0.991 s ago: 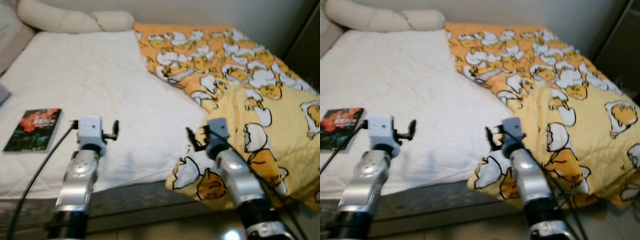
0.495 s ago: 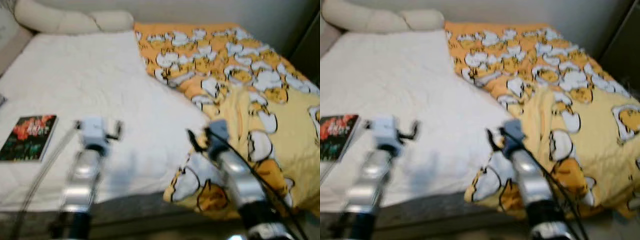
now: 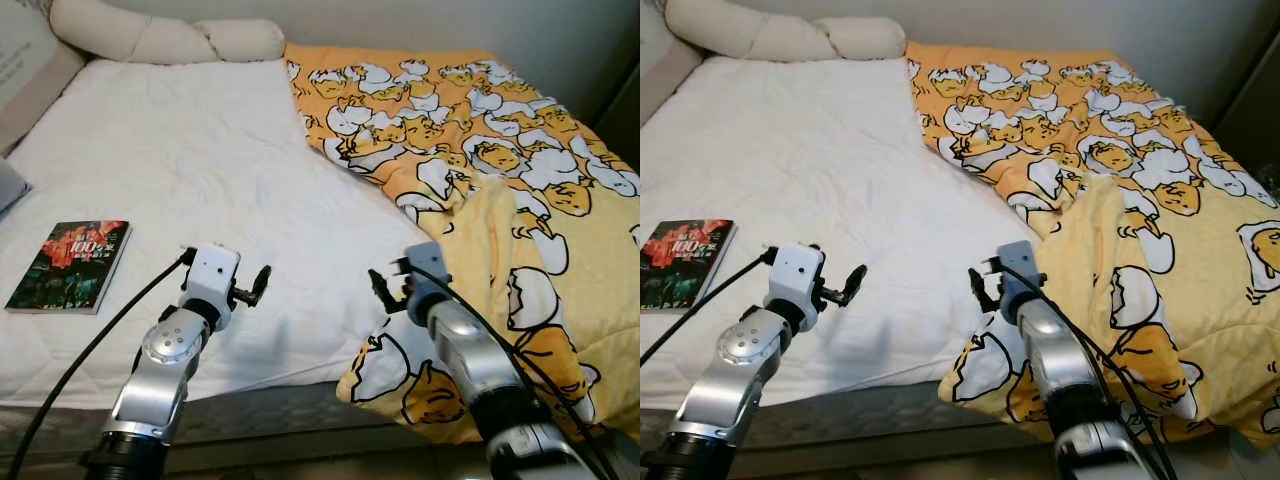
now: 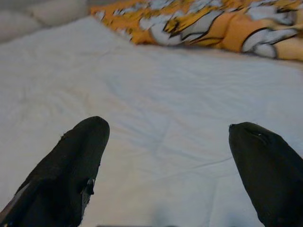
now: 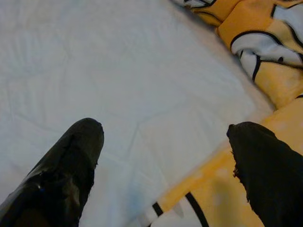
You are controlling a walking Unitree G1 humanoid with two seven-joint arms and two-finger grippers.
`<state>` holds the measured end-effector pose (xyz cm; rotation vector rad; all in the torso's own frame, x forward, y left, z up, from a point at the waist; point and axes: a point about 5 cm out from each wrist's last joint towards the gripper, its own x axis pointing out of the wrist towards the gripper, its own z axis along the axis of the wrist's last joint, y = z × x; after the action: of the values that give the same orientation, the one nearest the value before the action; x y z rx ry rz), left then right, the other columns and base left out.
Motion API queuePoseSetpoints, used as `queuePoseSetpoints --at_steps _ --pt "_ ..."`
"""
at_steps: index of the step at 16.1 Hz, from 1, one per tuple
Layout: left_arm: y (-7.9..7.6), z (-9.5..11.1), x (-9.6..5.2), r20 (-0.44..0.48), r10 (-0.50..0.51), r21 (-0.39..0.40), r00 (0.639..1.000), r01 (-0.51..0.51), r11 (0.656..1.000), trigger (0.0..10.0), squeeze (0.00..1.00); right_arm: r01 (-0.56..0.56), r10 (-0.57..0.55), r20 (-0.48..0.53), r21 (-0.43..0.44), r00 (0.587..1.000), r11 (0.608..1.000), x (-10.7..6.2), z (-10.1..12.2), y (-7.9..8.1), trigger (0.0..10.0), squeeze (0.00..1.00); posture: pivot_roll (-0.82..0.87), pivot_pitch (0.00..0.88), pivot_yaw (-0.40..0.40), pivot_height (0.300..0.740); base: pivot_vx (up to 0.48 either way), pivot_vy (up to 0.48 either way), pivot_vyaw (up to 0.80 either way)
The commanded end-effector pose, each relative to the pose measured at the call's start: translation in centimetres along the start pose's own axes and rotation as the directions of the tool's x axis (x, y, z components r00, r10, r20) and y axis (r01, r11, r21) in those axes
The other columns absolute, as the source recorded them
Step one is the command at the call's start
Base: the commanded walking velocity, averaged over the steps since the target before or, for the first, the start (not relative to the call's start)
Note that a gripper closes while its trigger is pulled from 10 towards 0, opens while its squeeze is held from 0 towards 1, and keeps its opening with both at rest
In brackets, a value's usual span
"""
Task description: Clean up the room
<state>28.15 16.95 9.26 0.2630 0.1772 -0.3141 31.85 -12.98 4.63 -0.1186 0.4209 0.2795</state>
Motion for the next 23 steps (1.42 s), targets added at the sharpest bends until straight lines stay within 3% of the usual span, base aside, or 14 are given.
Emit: queuePoseSetpoints --at_steps 1,2,3,5,8,10,11,13,15,23 --pt "-0.4 0.5 -0.3 -0.002 -0.069 0.046 0.998 0.069 0.997 10.0 1.00 -0.017 0.014 -0.065 -0.034 0.998 0.999 0.5 -0.2 0.1 10.0 0.00 0.00 0.000 -0.036 0.740 0.000 0.000 0.00" --pt "-0.5 0.5 -0.6 -0.016 -0.112 0.082 0.994 0.113 0.990 10.0 1.00 -0.022 0.013 -0.119 -0.070 0.993 0.997 0.9 -0.6 0.2 10.0 0.00 0.01 0.000 -0.036 0.740 0.000 0.000 0.00" --pt "-1.3 0.3 -1.5 -0.062 -0.234 0.147 0.970 0.241 0.959 10.0 1.00 -0.003 -0.016 -0.197 -0.098 0.980 0.995 1.2 -1.3 0.1 10.0 0.00 0.02 0.013 -0.036 0.740 0.000 0.000 0.00" --pt "-1.7 0.1 -2.4 -0.102 -0.313 0.194 0.944 0.328 0.925 10.0 1.00 0.042 -0.061 -0.241 -0.084 0.968 0.996 1.3 -1.9 -0.1 10.0 0.00 0.04 0.045 -0.021 0.740 0.000 0.000 0.00" --pt "-1.3 0.0 -3.0 -0.134 -0.330 0.211 0.934 0.353 0.912 10.0 1.00 0.117 -0.125 -0.298 -0.046 0.946 0.992 1.2 -3.0 -0.3 10.0 0.00 0.05 0.064 -0.007 0.740 0.000 0.000 0.00" --pt "-1.2 0.5 -3.4 -0.145 -0.343 0.214 0.928 0.368 0.905 10.0 1.00 0.138 -0.113 -0.358 0.044 0.927 0.989 1.0 -4.4 0.3 9.8 0.00 0.07 0.096 -0.008 0.740 0.000 0.000 0.00" --pt "-1.3 0.6 -3.6 -0.150 -0.350 0.211 0.925 0.376 0.902 10.0 1.00 0.137 -0.119 -0.379 0.021 0.918 0.990 0.8 -5.0 0.5 5.6 0.00 0.07 0.101 -0.011 0.740 0.000 0.000 0.00" --pt "-1.4 0.5 -4.0 -0.160 -0.360 0.207 0.919 0.388 0.898 10.0 1.00 0.142 -0.121 -0.393 0.024 0.911 0.990 0.7 -5.4 0.7 2.1 0.00 0.08 0.111 -0.022 0.740 0.000 0.000 0.00" --pt "-1.5 0.4 -4.4 -0.173 -0.370 0.204 0.913 0.401 0.893 10.0 1.00 0.147 -0.120 -0.401 0.036 0.908 0.989 0.7 -5.6 0.8 0.0 0.00 0.09 0.111 -0.031 0.740 0.000 0.000 0.00" --pt "-1.5 0.6 -4.5 -0.190 -0.376 0.199 0.907 0.411 0.890 10.0 1.00 0.157 -0.102 -0.412 0.102 0.905 0.982 0.4 -6.1 0.6 0.0 0.00 0.08 0.104 -0.032 0.740 0.000 0.000 0.00"
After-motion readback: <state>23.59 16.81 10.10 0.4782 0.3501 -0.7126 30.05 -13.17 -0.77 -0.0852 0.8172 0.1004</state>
